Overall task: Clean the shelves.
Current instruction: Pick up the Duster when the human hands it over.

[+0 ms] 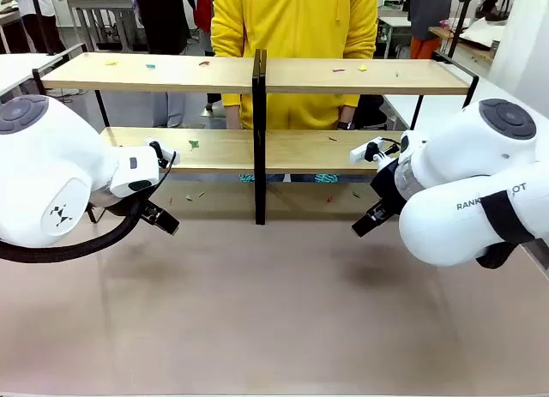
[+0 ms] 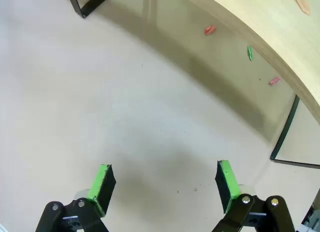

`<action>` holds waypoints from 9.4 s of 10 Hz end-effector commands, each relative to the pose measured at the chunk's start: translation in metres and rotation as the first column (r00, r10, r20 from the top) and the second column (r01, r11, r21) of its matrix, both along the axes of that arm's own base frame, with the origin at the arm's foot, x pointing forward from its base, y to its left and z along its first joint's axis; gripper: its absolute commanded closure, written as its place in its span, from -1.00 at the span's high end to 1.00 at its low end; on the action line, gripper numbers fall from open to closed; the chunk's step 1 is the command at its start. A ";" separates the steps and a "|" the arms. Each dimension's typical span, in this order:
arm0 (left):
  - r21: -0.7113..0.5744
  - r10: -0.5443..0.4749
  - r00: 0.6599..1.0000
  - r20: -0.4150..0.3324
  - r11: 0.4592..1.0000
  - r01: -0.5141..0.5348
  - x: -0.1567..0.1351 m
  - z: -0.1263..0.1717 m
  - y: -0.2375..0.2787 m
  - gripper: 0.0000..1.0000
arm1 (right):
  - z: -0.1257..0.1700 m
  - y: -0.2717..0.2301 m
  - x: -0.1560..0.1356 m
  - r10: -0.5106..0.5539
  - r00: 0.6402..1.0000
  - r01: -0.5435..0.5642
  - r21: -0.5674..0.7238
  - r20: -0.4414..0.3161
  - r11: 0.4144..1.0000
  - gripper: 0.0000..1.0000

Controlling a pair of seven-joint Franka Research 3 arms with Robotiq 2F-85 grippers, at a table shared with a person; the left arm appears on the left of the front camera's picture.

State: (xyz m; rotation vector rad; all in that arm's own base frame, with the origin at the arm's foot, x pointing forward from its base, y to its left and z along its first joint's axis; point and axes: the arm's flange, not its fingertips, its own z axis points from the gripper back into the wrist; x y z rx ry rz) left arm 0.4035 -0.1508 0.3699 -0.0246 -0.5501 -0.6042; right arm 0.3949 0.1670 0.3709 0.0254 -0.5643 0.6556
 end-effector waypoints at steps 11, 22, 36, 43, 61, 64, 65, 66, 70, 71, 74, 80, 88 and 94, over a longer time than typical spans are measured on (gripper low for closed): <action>0.000 0.000 1.000 0.000 1.000 0.000 0.000 0.000 0.000 1.00 | 0.000 0.000 0.000 0.000 1.000 0.000 0.000 0.000 1.000 1.00; -0.286 -0.234 0.832 0.503 0.864 0.415 -0.214 0.139 0.144 1.00 | 0.192 -0.111 -0.180 0.086 0.923 -0.154 0.153 0.376 0.976 1.00; -0.397 0.082 0.913 0.400 0.913 0.092 -0.190 0.134 0.134 1.00 | 0.189 -0.122 -0.151 0.070 0.907 -0.168 0.207 0.415 0.964 1.00; -0.361 0.102 0.906 0.412 0.931 0.060 -0.190 0.131 0.132 1.00 | 0.184 -0.121 -0.142 0.091 0.913 -0.181 0.196 0.398 0.964 1.00; -0.357 0.072 0.912 0.405 0.930 0.084 -0.119 0.262 0.153 1.00 | 0.271 -0.099 -0.130 -0.145 0.937 0.007 0.399 0.318 0.917 1.00; -0.351 0.066 0.911 0.407 0.932 0.090 -0.119 0.262 0.154 1.00 | 0.271 -0.099 -0.130 -0.145 0.937 0.007 0.399 0.318 0.917 1.00; -0.377 -0.058 0.991 0.118 0.921 0.099 -0.096 0.279 0.142 1.00 | 0.271 -0.099 -0.130 -0.145 0.937 0.007 0.399 0.318 0.917 1.00; -0.750 -0.284 0.905 -0.316 0.660 -0.055 -0.021 0.326 0.130 1.00 | 0.271 -0.099 -0.130 -0.145 0.937 0.007 0.399 0.318 0.917 1.00; -0.893 -0.618 0.682 -0.390 0.434 -0.117 0.020 0.324 0.132 1.00 | 0.271 -0.099 -0.130 -0.145 0.937 0.007 0.399 0.318 0.917 1.00; -0.640 -0.111 0.981 0.159 0.745 0.188 -0.025 0.312 0.111 1.00 | 0.271 -0.099 -0.130 -0.145 0.937 0.007 0.399 0.318 0.917 1.00; -0.689 -0.284 0.957 0.054 0.683 0.241 0.010 0.324 0.094 1.00 | 0.271 -0.099 -0.130 -0.145 0.937 0.007 0.399 0.318 0.917 1.00; -0.800 -0.235 0.920 -0.313 0.587 -0.122 0.146 0.313 0.054 1.00 | 0.271 -0.099 -0.130 -0.145 0.937 0.007 0.399 0.318 0.917 1.00; -0.837 -0.267 0.890 -0.370 0.512 -0.194 0.166 0.285 0.025 0.00 | 0.271 -0.099 -0.130 -0.145 0.937 0.007 0.399 0.318 0.917 1.00; -0.863 -0.292 0.899 -0.327 0.481 -0.157 0.164 0.285 0.023 -0.88 | 0.271 -0.099 -0.130 -0.145 0.937 0.007 0.399 0.318 0.917 1.00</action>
